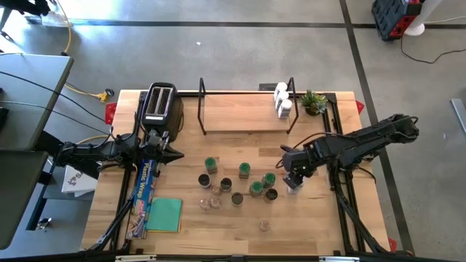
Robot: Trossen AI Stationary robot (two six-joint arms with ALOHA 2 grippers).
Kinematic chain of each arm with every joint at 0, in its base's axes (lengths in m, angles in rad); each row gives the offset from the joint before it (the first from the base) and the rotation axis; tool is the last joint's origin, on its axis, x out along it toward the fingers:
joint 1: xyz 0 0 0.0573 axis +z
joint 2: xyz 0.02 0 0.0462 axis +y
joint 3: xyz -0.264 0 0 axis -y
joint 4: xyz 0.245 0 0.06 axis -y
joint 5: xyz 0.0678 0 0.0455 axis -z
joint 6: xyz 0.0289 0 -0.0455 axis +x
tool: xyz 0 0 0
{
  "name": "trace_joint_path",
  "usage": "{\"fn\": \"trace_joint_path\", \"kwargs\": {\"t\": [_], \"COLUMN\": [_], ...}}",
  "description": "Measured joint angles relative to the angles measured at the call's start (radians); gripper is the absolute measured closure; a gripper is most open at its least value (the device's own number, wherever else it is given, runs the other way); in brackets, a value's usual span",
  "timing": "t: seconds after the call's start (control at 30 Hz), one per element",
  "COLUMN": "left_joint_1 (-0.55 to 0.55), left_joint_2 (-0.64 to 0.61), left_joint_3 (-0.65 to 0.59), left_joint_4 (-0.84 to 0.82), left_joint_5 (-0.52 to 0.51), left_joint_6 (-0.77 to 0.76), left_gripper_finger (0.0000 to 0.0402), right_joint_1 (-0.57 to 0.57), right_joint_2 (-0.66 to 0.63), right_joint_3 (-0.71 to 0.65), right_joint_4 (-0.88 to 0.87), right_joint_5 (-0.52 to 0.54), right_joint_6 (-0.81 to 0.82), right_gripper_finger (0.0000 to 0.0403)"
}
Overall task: Shelf spices
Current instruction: Put the white seasoning bottle on the shelf and align it with the other white seasoning bottles
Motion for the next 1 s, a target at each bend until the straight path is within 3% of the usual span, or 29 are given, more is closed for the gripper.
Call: {"fn": "trace_joint_path", "kwargs": {"t": [0.2, 0.47, 0.83, 1.0], "left_joint_1": [0.0, 0.0, 0.0, 0.0], "left_joint_2": [0.0, 0.0, 0.0, 0.0], "left_joint_3": [0.0, 0.0, 0.0, 0.0], "left_joint_4": [0.0, 0.0, 0.0, 0.0], "left_joint_5": [0.0, 0.0, 0.0, 0.0], "left_joint_6": [0.0, 0.0, 0.0, 0.0], "left_gripper_finger": [0.0401, 0.0401, 0.0401, 0.0401], "right_joint_1": [0.025, 0.091, 0.114, 0.114], "right_joint_2": [0.0, 0.003, 0.016, 0.055], "right_joint_3": [0.001, 0.062, 0.062, 0.062], "right_joint_4": [0.003, -0.018, -0.018, -0.025], "right_joint_5": [-0.015, 0.115, 0.111, 0.099], "right_joint_6": [-0.046, -0.113, -0.348, -0.408], "right_gripper_finger": [0.0196, 0.0196, 0.0193, 0.0165]}}
